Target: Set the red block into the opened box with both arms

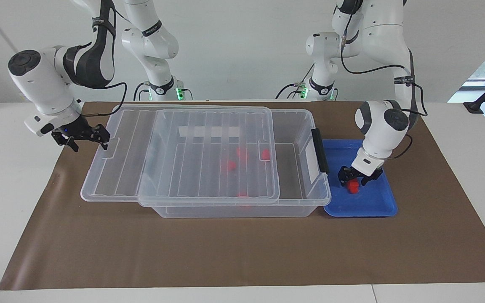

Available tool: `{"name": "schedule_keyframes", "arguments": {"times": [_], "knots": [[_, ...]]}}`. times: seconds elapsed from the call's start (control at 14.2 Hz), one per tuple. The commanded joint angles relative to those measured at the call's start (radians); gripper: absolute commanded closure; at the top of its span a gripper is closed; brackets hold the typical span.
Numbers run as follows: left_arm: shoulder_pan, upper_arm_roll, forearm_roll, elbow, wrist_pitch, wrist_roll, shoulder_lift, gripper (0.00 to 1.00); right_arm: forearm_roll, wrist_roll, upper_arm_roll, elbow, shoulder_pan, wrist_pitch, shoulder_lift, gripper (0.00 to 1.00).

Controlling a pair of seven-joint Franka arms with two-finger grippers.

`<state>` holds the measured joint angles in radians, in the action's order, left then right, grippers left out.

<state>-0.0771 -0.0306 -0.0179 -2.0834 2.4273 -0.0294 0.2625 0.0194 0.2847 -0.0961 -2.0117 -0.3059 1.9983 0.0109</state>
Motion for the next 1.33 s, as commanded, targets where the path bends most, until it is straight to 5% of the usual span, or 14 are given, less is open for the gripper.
{"name": "schedule_keyframes", "arguments": {"times": [0.0, 0.28, 0.98, 1.26], "knots": [[-0.021, 0.009, 0.007, -0.023, 0.021, -0.014, -0.022, 1.00, 0.008, 0.054, -0.010, 0.001, -0.044, 0.008, 0.000, 0.00], [-0.021, 0.009, 0.007, -0.012, -0.063, -0.017, -0.063, 1.00, 0.008, 0.094, -0.010, 0.001, -0.065, 0.011, 0.000, 0.00], [-0.016, 0.014, 0.007, 0.074, -0.431, -0.017, -0.362, 1.00, 0.005, 0.180, -0.010, 0.016, -0.117, 0.004, -0.003, 0.00], [-0.064, -0.061, 0.007, 0.074, -0.455, -0.088, -0.384, 1.00, 0.004, 0.188, -0.008, 0.018, -0.128, 0.002, -0.003, 0.00]]}}
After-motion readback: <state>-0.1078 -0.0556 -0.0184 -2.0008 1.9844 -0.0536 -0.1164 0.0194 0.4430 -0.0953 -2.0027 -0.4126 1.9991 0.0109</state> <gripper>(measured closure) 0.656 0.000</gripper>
